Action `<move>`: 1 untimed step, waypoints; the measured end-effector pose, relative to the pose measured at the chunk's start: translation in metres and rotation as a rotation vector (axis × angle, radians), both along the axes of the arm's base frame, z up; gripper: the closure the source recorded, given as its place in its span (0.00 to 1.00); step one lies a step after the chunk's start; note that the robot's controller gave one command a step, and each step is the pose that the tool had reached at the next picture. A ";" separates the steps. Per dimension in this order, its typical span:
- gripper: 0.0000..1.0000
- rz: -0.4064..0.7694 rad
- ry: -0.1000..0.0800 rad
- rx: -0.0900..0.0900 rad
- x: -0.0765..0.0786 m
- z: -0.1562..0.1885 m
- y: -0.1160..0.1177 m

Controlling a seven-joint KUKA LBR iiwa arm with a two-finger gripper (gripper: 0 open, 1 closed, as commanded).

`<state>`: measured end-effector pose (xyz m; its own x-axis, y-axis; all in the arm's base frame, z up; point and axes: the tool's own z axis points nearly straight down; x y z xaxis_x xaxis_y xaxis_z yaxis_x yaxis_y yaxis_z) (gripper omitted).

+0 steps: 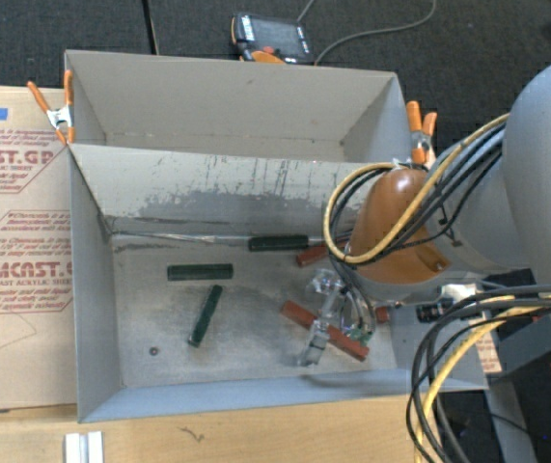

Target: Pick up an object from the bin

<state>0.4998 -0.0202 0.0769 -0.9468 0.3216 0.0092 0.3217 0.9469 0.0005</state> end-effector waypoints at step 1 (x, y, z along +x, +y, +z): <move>1.00 -0.003 -0.007 -0.003 0.003 0.002 -0.004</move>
Offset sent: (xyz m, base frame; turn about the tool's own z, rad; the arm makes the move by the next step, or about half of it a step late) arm 0.0000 0.0000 0.0000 0.0000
